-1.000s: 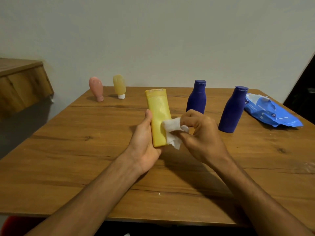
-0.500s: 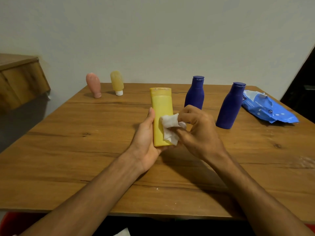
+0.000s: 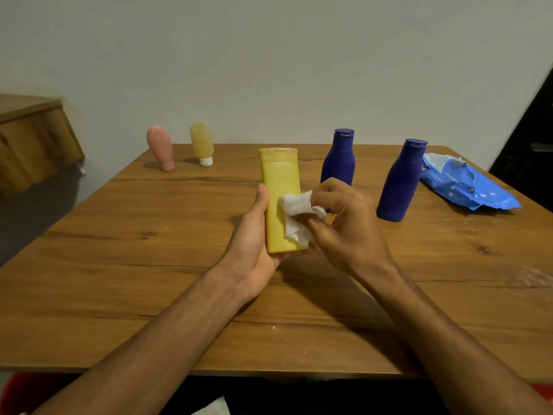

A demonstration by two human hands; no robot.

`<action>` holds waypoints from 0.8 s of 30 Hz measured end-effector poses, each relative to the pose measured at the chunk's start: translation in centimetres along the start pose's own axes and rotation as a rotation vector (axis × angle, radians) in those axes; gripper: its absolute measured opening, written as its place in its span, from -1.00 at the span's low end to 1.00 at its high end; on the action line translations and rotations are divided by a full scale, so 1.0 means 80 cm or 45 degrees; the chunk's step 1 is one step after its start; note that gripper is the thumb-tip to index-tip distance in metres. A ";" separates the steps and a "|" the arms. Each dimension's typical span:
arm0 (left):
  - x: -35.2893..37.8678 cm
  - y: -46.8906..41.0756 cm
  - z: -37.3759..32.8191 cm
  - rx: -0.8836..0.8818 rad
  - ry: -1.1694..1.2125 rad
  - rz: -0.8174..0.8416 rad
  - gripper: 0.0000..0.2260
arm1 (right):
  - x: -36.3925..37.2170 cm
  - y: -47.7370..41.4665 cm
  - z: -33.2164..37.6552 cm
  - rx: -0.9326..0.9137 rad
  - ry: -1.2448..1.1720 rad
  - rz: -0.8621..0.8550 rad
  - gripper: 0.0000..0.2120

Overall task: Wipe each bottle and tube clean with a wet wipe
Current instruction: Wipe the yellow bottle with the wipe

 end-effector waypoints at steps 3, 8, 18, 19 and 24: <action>0.000 0.000 0.002 -0.002 -0.013 0.013 -0.48 | -0.001 -0.001 -0.001 -0.016 -0.030 0.044 -0.92; -0.001 0.000 0.001 0.009 -0.044 0.034 -0.47 | -0.003 -0.001 -0.003 0.000 -0.014 -0.016 -0.89; 0.003 -0.002 0.004 0.010 -0.076 0.080 -0.53 | -0.007 0.001 -0.003 0.052 -0.004 -0.172 -0.89; 0.005 -0.002 0.005 0.009 -0.082 0.093 -0.54 | -0.010 0.001 -0.004 0.062 0.000 -0.221 -0.89; 0.007 -0.001 0.005 0.031 -0.091 0.153 -0.55 | -0.016 0.002 -0.009 0.027 -0.012 -0.315 -0.92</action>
Point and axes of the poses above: each hand's wrist, its own y-axis away from the middle knuckle, its own x-axis out of the palm, z = x × y, the point moved 5 cm from there along -y, towards the middle knuckle, and after that the axes turned 8 degrees about -x, right-handed, at the moved point
